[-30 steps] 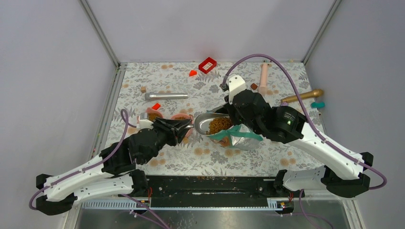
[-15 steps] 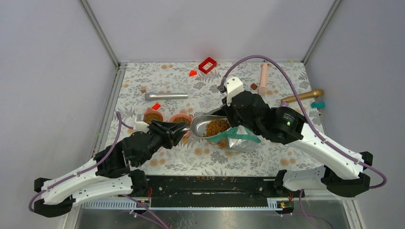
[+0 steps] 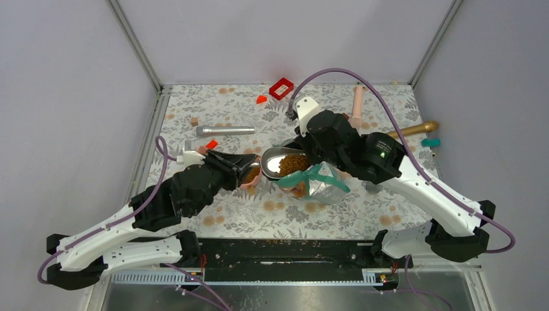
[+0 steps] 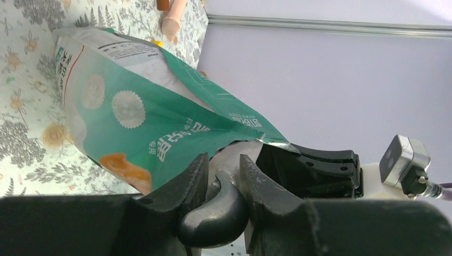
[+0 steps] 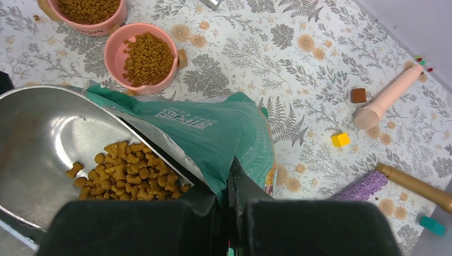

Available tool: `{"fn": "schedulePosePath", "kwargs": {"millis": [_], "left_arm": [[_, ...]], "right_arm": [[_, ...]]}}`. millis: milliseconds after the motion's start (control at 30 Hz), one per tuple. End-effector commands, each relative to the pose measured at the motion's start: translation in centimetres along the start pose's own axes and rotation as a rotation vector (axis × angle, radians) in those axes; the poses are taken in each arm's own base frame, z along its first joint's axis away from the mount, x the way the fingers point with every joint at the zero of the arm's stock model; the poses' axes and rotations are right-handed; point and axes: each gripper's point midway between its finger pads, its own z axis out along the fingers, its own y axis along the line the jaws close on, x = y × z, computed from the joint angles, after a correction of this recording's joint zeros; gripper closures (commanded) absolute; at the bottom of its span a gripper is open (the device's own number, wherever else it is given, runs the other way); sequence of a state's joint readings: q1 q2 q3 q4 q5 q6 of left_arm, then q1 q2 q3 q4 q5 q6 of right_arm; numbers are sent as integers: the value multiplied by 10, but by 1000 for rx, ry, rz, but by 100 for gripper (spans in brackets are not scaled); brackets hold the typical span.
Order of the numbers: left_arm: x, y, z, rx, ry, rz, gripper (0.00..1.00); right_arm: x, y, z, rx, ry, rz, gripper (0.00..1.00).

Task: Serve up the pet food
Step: Collect the pet food from the pet food bag.

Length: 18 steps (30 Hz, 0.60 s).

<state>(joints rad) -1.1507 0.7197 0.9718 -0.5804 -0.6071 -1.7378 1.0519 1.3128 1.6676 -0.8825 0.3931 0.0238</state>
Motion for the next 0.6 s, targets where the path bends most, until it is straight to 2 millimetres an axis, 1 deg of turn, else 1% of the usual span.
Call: {"fn": "schedulePosePath", "kwargs": {"millis": [0,133,267,567], "left_arm": [[-12,-68,-5,155,-69,-47,100],[-13,-72,-4,158,-82,-47,100],[-22,-70,-11,157,-100,-93,100],[-49,-67,-30,132,-167,-114,100]], "right_arm": [[-90,8,-25,-72,-315,113,100],[-84,-10,-24,27,-305,126,100],[-77,-26,-26,118,-297,134,100],[-62,-28,-22,133,-277,120,100]]}}
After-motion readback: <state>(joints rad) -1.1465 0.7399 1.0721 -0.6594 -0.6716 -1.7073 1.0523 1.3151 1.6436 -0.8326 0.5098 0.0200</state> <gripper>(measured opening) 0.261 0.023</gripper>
